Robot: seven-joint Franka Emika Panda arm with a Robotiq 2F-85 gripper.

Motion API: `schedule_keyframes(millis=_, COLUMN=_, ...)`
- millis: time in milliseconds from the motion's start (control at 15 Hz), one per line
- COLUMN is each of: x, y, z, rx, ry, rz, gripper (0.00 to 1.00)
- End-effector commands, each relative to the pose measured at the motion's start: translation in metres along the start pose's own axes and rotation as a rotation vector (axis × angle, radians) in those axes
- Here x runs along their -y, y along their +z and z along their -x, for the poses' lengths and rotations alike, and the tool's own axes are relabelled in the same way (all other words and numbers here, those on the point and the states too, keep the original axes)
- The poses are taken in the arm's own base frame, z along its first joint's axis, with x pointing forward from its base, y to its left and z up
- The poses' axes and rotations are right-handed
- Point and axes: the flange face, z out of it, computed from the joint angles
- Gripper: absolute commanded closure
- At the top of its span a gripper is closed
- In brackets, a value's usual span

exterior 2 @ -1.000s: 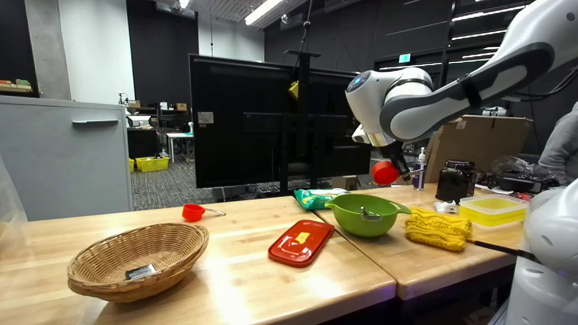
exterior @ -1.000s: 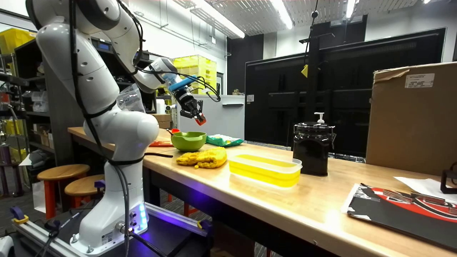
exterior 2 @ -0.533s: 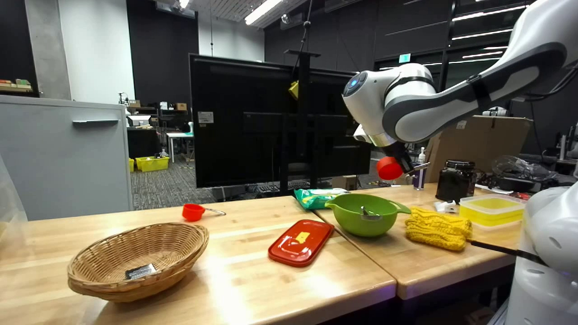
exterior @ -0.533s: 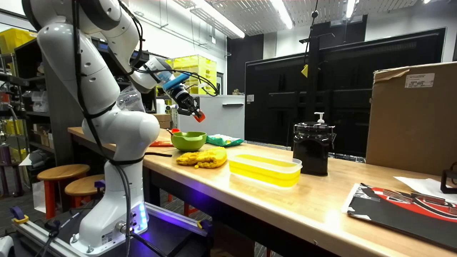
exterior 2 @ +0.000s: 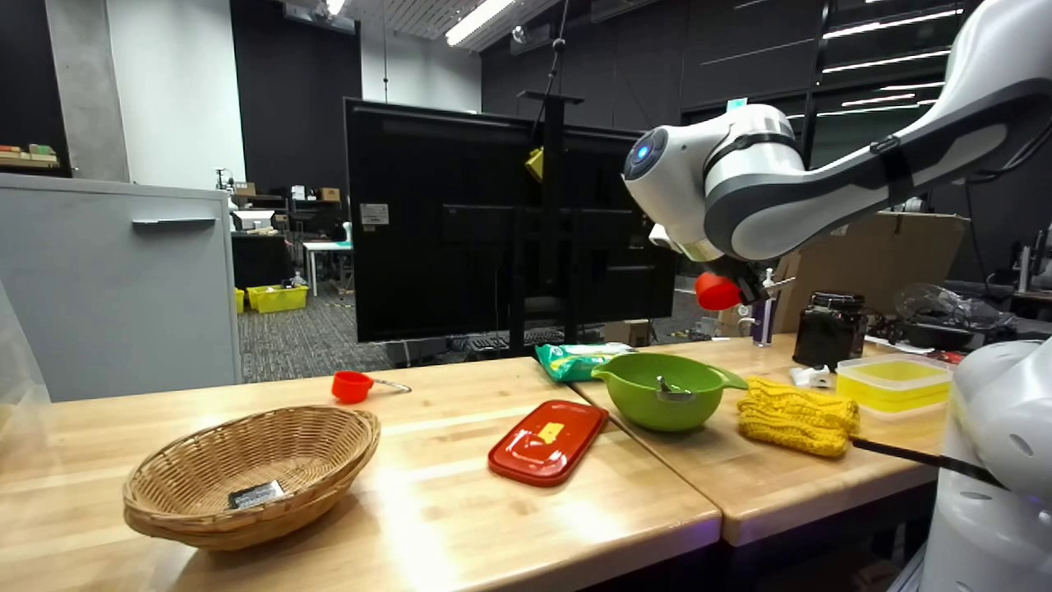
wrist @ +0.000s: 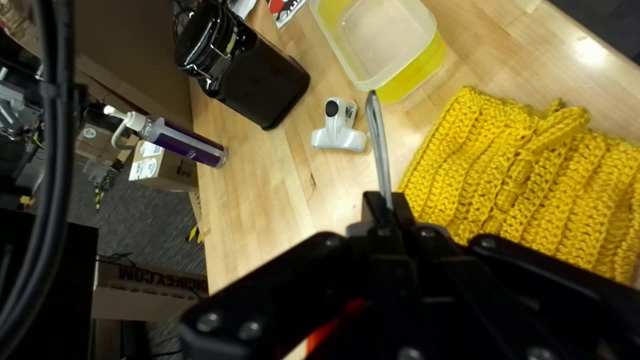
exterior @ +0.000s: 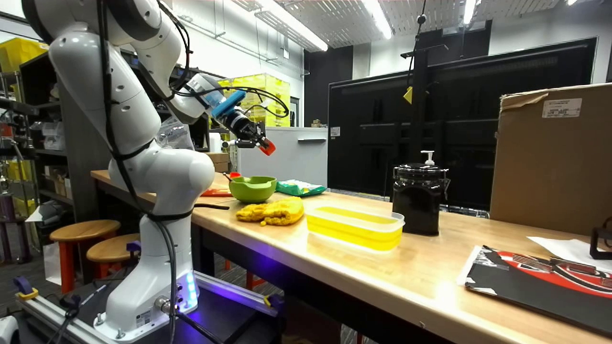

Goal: Pick up the measuring cup on the right and pour the contents in the green bowl.

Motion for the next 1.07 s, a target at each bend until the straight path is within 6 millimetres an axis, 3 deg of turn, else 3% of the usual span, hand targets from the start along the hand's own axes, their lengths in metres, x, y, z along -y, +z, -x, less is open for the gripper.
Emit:
schedule_keyframes(millis=0, x=0.009, y=-0.003, z=0.011, rx=0.027, ry=0.055, rz=0.088, gripper=0.99)
schedule_keyframes(millis=533, x=0.014, y=0.002, z=0.013, rx=0.065, ry=0.091, rz=0.141, gripper=0.99)
schedule_keyframes(millis=1000, x=-0.008, y=0.016, z=0.007, rx=-0.076, ry=-0.037, rz=-0.047, gripper=0.99)
